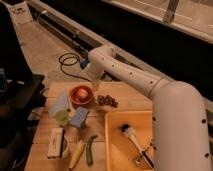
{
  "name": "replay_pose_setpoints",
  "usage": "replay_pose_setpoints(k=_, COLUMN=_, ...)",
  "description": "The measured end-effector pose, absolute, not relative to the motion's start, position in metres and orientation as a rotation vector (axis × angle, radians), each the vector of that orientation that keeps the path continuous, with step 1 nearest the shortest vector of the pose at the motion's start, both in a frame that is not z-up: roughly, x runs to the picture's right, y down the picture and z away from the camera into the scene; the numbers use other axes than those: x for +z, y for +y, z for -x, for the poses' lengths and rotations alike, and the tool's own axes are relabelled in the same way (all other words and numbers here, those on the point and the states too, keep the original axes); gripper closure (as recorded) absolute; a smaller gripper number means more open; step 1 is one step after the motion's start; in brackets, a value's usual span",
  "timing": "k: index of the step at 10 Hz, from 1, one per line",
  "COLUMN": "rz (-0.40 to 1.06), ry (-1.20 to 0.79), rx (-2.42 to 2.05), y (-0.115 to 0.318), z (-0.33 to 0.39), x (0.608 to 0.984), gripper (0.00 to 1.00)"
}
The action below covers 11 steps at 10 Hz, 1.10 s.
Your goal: Place apple in red bowl
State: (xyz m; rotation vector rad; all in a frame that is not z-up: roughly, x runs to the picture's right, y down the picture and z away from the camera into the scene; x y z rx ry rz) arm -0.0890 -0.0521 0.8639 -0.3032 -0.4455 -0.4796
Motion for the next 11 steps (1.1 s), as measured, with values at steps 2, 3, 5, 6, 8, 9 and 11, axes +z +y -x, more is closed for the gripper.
replay_pose_setpoints(k=2, rz=0.313, ry=-0.502, rx=-0.492, y=-0.051, z=0.116, x=0.879, gripper=0.2)
replay_pose_setpoints(k=3, rz=0.328, ry=-0.532, rx=-0.489, y=-0.046, z=0.121, x=0.887, gripper=0.2)
replay_pose_setpoints(k=5, rz=0.36, ry=-0.634, rx=-0.458, y=-0.036, z=0.129, x=0.902, gripper=0.2)
replay_pose_setpoints(k=6, rz=0.375, ry=-0.669, rx=-0.448, y=-0.031, z=0.134, x=0.905, gripper=0.2)
replay_pose_setpoints(k=8, rz=0.396, ry=-0.706, rx=-0.437, y=-0.027, z=0.136, x=0.906, gripper=0.2)
replay_pose_setpoints(k=9, rz=0.395, ry=-0.707, rx=-0.437, y=-0.027, z=0.137, x=0.905, gripper=0.2)
replay_pose_setpoints(k=11, rz=0.396, ry=-0.707, rx=-0.437, y=-0.027, z=0.137, x=0.905, gripper=0.2)
